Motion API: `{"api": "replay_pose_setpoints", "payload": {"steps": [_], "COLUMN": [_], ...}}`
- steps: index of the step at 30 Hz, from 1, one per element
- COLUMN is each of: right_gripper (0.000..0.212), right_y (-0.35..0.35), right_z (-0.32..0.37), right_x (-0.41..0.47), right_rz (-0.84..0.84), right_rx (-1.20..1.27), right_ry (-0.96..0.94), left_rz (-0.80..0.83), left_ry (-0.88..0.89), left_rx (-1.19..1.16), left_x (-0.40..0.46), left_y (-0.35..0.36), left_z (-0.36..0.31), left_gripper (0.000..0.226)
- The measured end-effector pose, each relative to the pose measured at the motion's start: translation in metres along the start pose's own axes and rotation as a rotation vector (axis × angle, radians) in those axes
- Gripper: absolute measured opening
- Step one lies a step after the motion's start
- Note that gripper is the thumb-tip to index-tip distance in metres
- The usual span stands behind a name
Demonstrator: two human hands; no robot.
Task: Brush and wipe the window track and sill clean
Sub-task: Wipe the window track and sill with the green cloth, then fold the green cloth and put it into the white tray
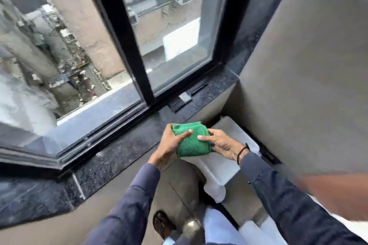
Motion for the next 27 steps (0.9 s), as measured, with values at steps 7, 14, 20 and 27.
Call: {"api": "replay_pose_setpoints", "payload": {"steps": [7,14,20,27], "right_gripper": [0.035,0.02,0.032,0.029], "right_y": [-0.112,-0.168,-0.174,-0.141], "right_z": [-0.108,-0.198,-0.186,-0.02], "right_x": [0.014,0.108,0.104,0.046], "right_rz": [-0.44,-0.769,-0.807,-0.957], "right_rx": [0.285,0.418,-0.073,-0.64], "right_ry": [0.195,0.35,0.525,-0.213], "left_rz": [0.134,0.133,0.313,0.125], "left_ry": [-0.121,-0.174,0.011,0.645], "left_rx": [0.249,0.495,0.857,0.929], "left_x": [0.088,0.196,0.196,0.117], "left_y": [0.122,0.209,0.203,0.161], "left_z": [0.087,0.194,0.173,0.023], "left_gripper": [0.055,0.047,0.062,0.034]}}
Point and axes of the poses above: each hand's wrist, its own x-axis towards the middle knuckle, its own y-axis out of the palm, z = x × y, the point moved 2 cm from there along x, towards the middle knuckle, and after that the axes turned 11 degrees about -x, right-handed, at the moved point
